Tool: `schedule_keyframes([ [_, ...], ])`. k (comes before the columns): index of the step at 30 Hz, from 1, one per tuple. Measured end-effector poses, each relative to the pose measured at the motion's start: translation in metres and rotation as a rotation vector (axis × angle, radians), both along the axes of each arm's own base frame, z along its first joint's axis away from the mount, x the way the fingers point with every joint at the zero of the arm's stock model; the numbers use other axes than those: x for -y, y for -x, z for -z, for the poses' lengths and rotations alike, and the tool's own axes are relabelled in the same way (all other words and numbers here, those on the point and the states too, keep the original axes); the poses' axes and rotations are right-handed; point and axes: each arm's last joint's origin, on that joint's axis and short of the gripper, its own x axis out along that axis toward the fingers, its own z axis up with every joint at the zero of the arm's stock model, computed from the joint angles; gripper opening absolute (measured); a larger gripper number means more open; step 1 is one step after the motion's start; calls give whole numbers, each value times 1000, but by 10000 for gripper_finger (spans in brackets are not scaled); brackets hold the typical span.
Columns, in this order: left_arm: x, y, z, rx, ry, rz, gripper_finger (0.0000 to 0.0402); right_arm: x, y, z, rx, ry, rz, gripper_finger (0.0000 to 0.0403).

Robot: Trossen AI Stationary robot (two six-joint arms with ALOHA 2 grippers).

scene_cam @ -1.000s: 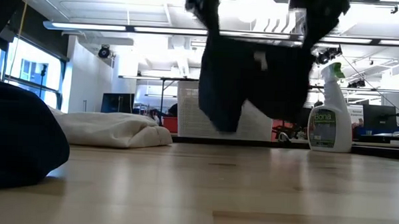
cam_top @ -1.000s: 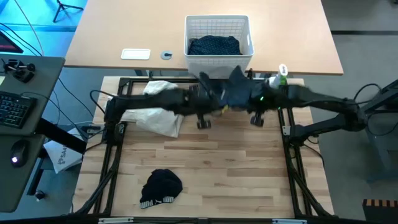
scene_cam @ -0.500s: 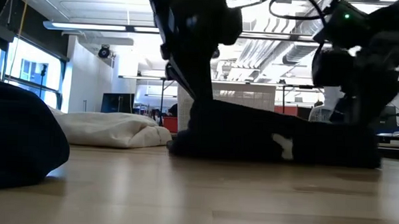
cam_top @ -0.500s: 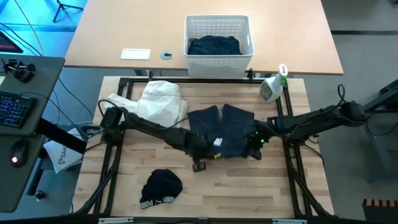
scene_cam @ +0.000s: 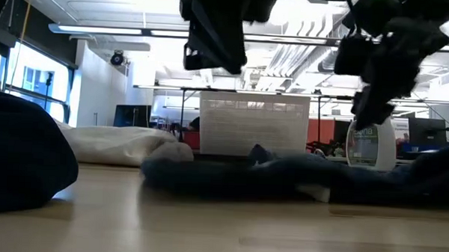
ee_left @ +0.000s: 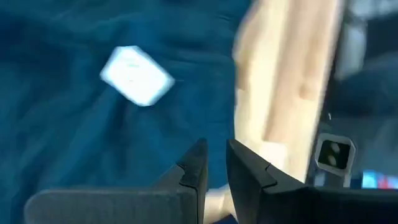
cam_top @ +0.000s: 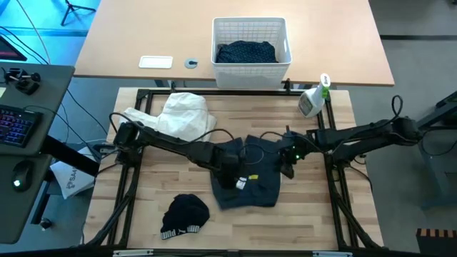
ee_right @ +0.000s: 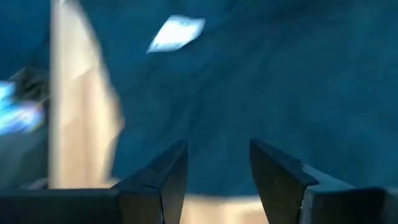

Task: Fold laundry
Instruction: Fold the blue shorts

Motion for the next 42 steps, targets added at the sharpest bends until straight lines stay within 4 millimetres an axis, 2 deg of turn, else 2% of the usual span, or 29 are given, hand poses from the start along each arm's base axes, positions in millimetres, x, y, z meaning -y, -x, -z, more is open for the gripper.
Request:
schedule_keyframes([
  [4,-13,4,16,-158,115,-185,47,9,0,10,31,93,104,145],
  [7,-10,6,10,-180,207,-189,42,14,2,23,-16,126,150,131],
  [9,-2,8,5,-130,126,-176,34,16,2,34,-36,145,165,123],
  [12,2,7,8,-45,-113,-256,20,18,3,50,-98,184,210,115],
  [15,-13,-13,28,36,-241,-357,6,20,2,61,-165,217,240,106],
  [19,-39,-31,70,-1,-284,-459,1,20,4,65,-228,175,321,92],
  [22,-59,-34,98,-90,-291,-547,1,19,14,63,-297,143,366,83],
  [25,-76,-32,104,-139,-293,-616,1,18,26,57,-364,119,410,75],
  [30,-95,-32,94,-106,-337,-602,0,17,43,48,-418,113,469,69],
  [35,-104,-27,60,-23,-343,-640,0,15,48,33,-321,29,466,69],
  [37,-103,-26,54,-10,-339,-638,0,14,46,28,-266,-8,447,69],
  [42,-92,-29,57,3,-329,-605,0,15,37,23,-149,16,379,69],
])
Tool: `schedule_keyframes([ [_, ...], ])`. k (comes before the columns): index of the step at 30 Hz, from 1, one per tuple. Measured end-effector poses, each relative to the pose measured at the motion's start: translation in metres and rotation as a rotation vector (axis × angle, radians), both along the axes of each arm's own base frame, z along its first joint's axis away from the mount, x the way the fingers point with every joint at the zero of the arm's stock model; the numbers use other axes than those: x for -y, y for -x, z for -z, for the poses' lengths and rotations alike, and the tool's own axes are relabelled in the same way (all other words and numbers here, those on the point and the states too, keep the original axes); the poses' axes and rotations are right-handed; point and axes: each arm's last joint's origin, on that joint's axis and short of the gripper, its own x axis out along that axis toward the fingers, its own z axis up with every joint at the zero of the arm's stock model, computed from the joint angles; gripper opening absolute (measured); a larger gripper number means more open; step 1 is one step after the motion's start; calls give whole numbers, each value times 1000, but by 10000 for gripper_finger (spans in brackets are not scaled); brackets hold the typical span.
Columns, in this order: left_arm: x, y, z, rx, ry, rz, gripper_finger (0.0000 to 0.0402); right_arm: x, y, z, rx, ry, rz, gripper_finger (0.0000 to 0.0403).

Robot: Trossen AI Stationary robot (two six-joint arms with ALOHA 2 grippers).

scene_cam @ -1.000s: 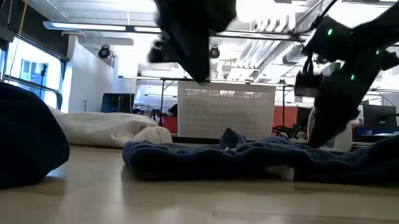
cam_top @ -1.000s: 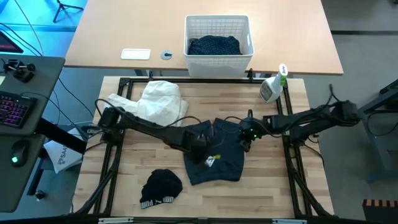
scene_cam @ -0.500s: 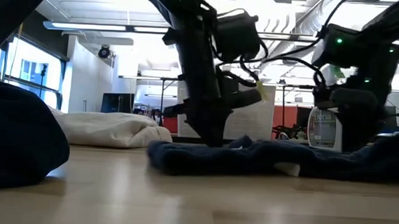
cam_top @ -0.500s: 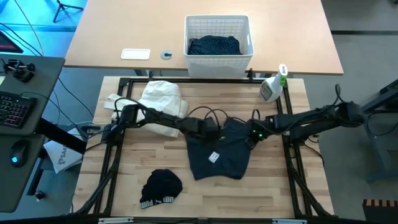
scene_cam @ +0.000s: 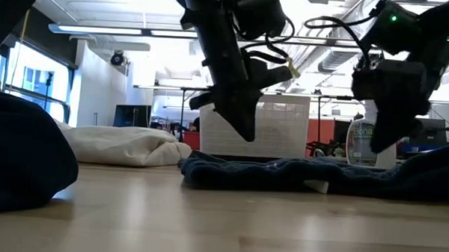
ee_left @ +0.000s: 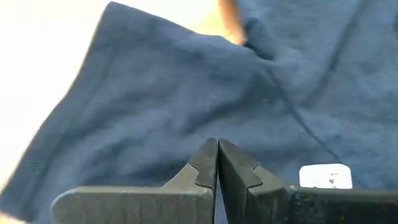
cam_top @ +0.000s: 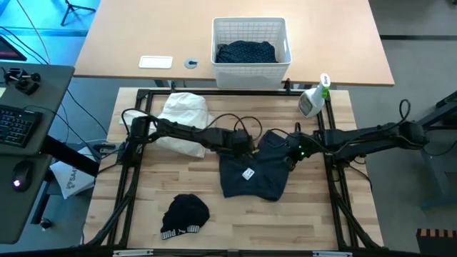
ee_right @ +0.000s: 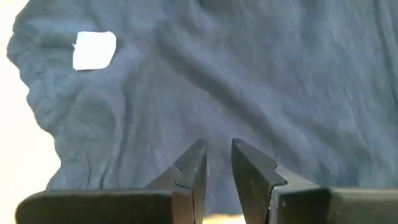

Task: Fold laundry
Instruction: Fold the blue shorts

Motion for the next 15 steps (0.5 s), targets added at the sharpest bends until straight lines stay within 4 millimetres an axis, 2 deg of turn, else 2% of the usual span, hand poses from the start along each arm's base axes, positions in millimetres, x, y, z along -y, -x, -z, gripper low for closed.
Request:
schedule_keyframes([
  [3,8,-3,18,-38,2,19,0,2,-8,6,16,41,5,69],
  [6,15,-5,41,-92,21,24,0,2,-11,22,-6,52,14,69],
  [10,22,-9,55,-117,6,80,0,0,-12,35,-73,8,-27,67],
  [15,21,-13,56,-133,-133,190,0,-12,-9,37,-118,-127,-85,54],
])
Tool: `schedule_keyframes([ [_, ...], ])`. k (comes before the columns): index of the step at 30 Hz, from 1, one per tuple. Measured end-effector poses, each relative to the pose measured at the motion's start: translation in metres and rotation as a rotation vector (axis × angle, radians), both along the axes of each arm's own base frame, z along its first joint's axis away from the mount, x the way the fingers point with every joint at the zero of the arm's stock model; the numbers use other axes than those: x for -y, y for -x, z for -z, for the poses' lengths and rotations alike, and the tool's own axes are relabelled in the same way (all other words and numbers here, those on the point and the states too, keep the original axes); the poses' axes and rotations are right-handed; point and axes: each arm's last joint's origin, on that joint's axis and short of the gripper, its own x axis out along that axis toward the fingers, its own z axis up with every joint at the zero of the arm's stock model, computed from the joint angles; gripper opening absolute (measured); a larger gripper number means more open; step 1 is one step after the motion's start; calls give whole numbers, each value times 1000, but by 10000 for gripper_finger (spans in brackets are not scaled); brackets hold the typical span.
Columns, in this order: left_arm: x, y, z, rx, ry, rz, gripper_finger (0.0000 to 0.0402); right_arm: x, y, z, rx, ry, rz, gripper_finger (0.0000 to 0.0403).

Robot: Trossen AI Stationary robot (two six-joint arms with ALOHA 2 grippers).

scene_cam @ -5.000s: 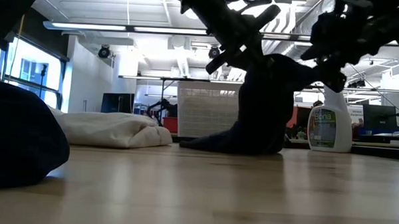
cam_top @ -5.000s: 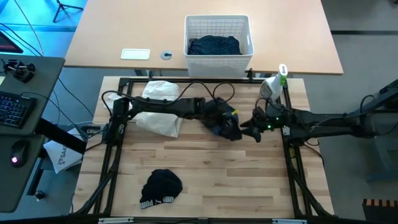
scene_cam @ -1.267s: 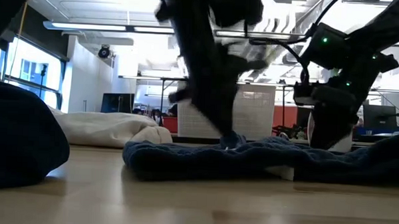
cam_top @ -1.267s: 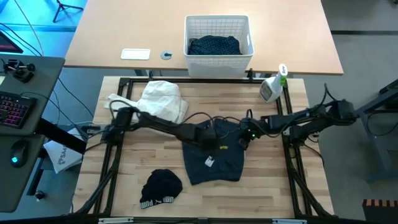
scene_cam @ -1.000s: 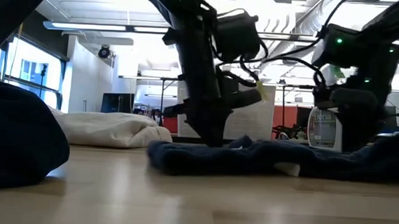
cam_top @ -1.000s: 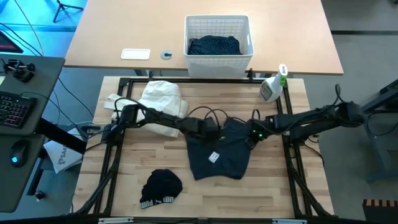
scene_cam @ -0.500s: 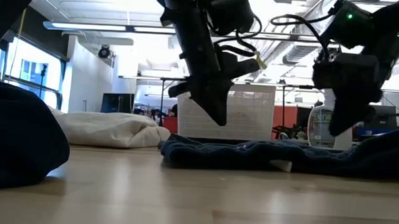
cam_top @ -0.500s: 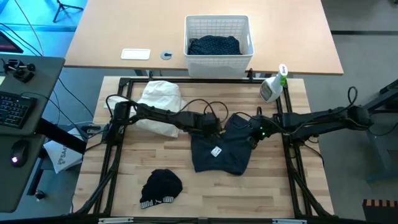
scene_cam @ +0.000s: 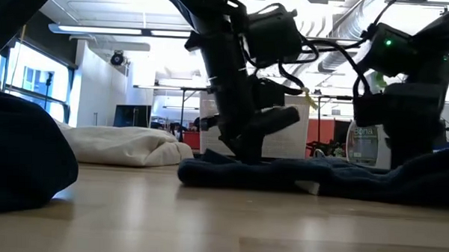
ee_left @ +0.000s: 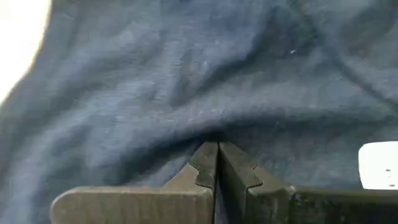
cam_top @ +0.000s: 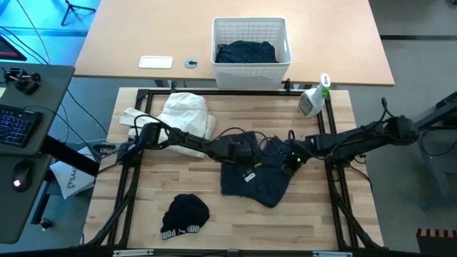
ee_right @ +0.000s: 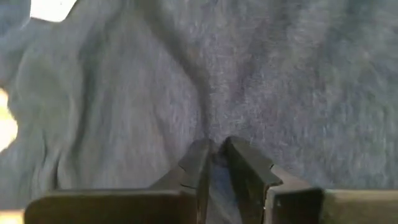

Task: Fold laundry
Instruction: Fold the blue shorts

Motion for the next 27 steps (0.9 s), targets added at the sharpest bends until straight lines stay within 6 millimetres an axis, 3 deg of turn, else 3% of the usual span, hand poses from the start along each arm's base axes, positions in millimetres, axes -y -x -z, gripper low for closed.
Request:
schedule_keyframes([
  [5,-31,-9,-9,-89,-206,215,0,-9,3,-1,-33,-103,-29,36],
  [8,-49,-14,-25,-120,-237,266,0,-14,-3,-20,30,-216,-76,27],
  [12,-58,-22,-54,-75,-144,258,0,-16,-15,-59,211,-248,-150,15],
  [15,-51,-27,-68,-7,-31,244,0,-12,-16,-72,239,-153,-92,5],
  [18,-34,-27,-71,48,204,189,0,-4,-10,-60,145,-44,5,1],
  [21,-11,-21,-50,-3,363,156,0,5,1,-35,25,17,70,1],
  [24,9,-9,-22,-87,346,140,0,8,13,-10,-92,4,79,1],
  [27,16,-4,-12,-93,203,237,0,1,21,3,-139,-96,19,0],
])
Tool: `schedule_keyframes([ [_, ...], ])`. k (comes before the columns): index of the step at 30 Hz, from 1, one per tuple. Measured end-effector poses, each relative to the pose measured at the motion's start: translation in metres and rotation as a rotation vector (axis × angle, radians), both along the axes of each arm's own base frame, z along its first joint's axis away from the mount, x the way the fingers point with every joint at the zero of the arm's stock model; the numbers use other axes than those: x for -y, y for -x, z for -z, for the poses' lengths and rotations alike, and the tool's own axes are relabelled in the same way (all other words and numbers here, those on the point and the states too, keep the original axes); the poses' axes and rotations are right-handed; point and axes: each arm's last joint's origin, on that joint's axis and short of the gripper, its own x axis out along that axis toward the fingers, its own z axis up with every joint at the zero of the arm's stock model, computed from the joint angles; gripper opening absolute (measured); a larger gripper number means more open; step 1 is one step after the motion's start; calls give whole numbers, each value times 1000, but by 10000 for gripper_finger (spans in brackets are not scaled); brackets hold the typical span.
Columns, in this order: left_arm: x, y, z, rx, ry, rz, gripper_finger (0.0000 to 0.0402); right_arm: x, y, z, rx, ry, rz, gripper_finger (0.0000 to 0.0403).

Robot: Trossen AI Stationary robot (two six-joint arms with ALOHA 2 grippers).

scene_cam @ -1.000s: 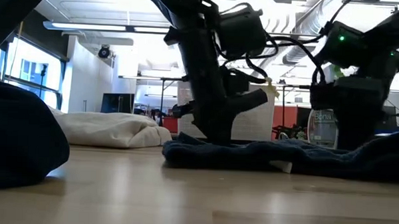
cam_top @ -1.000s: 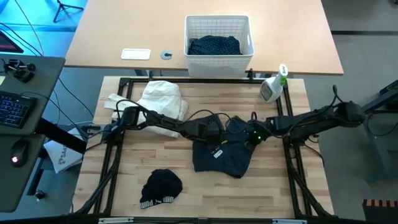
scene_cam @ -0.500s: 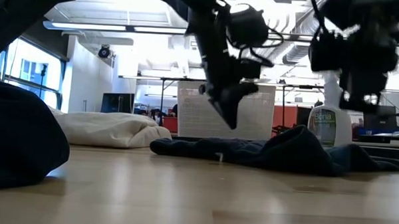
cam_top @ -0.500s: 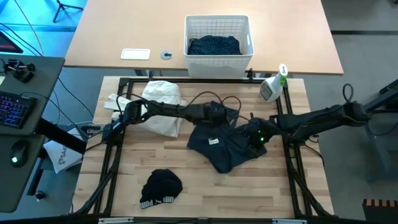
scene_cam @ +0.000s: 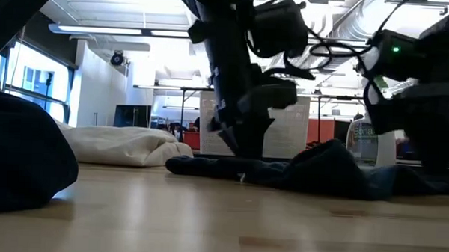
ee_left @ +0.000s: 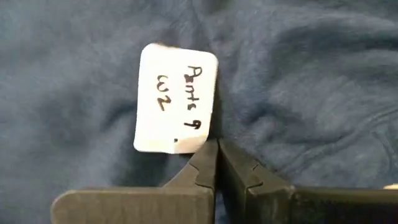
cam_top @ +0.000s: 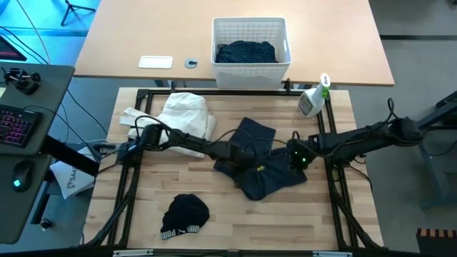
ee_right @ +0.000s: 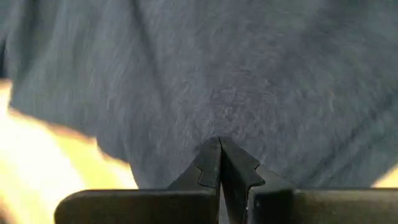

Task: Fold laundry
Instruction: Fold the blue shorts

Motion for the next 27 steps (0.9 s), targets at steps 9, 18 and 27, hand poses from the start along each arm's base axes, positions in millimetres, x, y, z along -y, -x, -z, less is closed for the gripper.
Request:
schedule_keyframes([
  [9,-39,2,-35,-82,-331,186,0,-30,-3,-6,60,-59,-210,0],
  [18,21,22,-86,55,-126,228,0,-34,-9,-53,184,246,-280,0],
  [27,53,27,-17,224,74,36,0,-34,-18,-46,216,361,-397,0],
])
